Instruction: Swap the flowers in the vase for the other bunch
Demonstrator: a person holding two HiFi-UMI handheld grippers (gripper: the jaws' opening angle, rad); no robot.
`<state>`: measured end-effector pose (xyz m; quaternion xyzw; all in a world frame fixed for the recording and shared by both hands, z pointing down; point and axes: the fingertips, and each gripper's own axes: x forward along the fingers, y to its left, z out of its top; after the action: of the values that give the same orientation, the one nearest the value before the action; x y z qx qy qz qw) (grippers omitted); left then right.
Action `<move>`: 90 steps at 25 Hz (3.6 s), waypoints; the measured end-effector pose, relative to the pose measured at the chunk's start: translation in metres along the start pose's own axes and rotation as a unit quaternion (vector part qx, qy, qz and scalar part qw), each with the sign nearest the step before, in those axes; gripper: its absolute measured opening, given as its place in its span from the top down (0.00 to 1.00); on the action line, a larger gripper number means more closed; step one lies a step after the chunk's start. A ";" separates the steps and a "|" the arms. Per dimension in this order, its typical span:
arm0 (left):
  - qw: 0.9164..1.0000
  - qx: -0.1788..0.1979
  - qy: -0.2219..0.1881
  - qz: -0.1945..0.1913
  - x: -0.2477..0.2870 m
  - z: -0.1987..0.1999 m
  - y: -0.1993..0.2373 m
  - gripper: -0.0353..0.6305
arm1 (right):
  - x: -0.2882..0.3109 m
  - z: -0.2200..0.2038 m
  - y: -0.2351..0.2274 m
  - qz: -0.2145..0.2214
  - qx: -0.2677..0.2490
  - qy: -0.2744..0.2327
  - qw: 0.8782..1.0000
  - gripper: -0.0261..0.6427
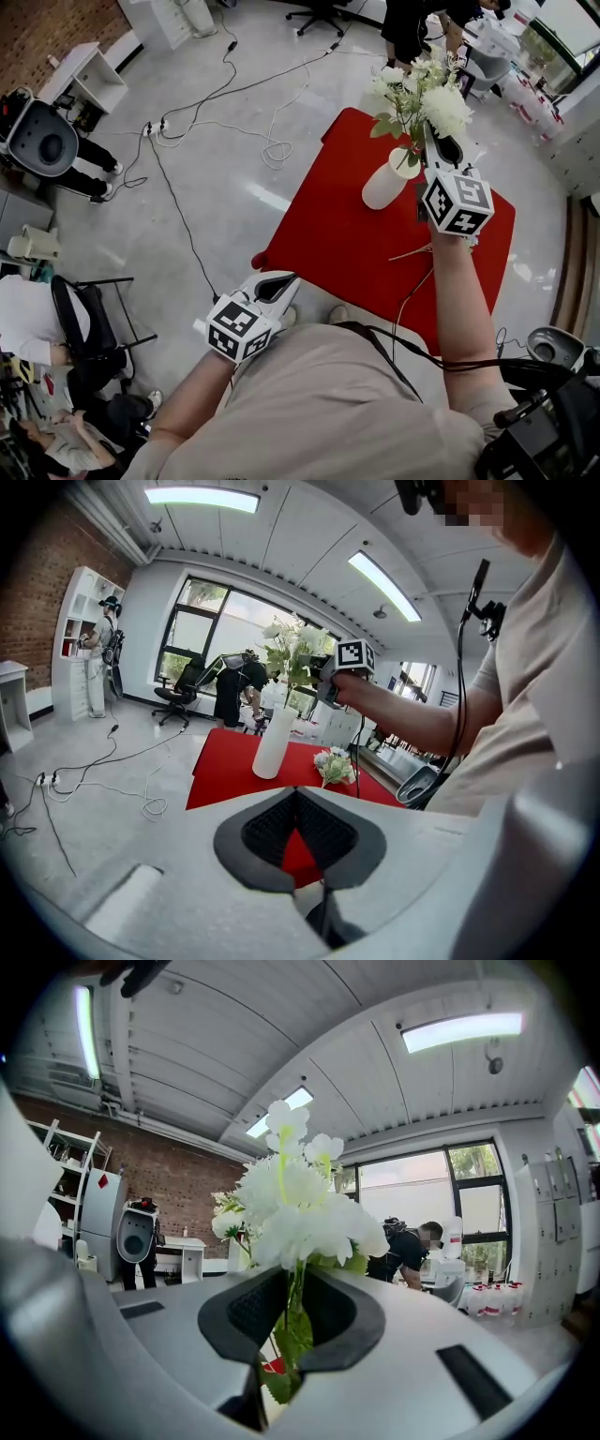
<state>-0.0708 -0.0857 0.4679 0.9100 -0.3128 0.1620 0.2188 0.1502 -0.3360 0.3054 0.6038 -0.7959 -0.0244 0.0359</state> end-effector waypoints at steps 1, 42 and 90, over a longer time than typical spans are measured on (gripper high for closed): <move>1.000 0.001 0.000 -0.001 0.000 0.001 0.000 0.94 | -0.002 0.006 0.000 0.001 0.003 -0.005 1.000 0.87; 0.972 0.102 0.066 -0.204 0.046 -0.009 -0.086 0.94 | -0.306 0.029 -0.150 -0.273 0.049 -0.029 0.960 0.88; 0.977 0.099 0.103 -0.155 0.145 0.015 -0.158 0.94 | -0.385 -0.355 -0.315 -0.334 0.303 0.295 0.843 0.80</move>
<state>0.1413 -0.0536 0.4704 0.9429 -0.1256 0.2495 0.1812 0.5867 -0.0486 0.6224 0.7925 -0.4660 0.3865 0.0739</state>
